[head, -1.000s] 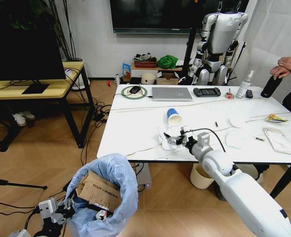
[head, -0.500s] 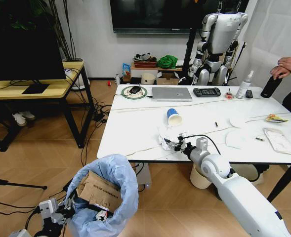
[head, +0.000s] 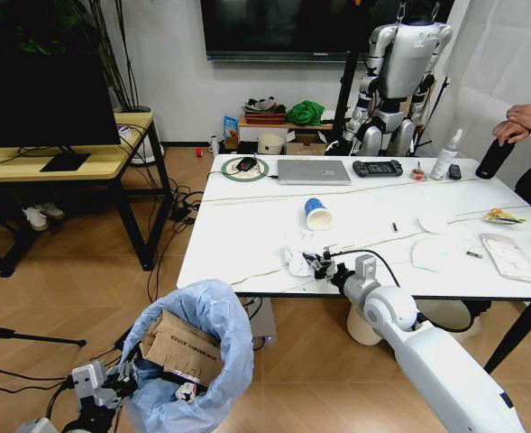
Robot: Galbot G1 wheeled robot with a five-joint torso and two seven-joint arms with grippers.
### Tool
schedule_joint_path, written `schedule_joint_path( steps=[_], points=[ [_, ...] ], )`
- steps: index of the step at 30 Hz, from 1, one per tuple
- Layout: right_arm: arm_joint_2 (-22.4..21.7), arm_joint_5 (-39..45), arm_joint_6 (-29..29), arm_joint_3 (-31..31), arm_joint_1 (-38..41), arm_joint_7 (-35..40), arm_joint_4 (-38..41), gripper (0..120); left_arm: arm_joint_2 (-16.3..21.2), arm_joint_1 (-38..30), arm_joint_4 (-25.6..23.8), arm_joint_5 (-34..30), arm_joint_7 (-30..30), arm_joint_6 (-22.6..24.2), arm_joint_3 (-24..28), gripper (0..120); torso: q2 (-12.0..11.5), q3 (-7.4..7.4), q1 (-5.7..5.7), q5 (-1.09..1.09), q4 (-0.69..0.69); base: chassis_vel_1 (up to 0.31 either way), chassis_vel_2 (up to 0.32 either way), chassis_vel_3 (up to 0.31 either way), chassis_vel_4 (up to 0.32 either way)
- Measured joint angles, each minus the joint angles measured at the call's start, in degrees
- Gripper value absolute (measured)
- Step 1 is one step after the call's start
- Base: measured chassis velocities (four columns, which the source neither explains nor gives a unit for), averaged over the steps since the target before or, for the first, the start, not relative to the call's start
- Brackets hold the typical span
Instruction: Pick up the trash bin and place the trash from the table into it.
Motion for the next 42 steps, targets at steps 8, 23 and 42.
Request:
schedule_joint_path(
  steps=[8,23,42],
  points=[
    [-0.7,3.6,9.3,-0.8,-1.9,-5.0,6.8,0,-0.2,-0.3,0.4,0.1,-0.1,0.1,0.4,0,0.0,0.00,0.00,0.00,0.00,0.000,0.000,0.000,0.000],
    [-5.4,4.9,18.2,-22.9,-2.2,-10.8,26.0,0,-0.8,-1.0,1.0,0.5,-0.2,0.1,1.0,0,0.0,-0.01,0.00,-0.01,0.00,0.000,0.000,0.000,0.000],
    [-6.1,-1.9,18.6,-24.2,-2.9,-8.9,24.6,45,-1.0,-1.6,1.3,0.2,-0.6,0.8,2.5,0,0.0,0.00,0.01,0.00,0.00,0.000,0.000,0.000,0.000]
  ],
)
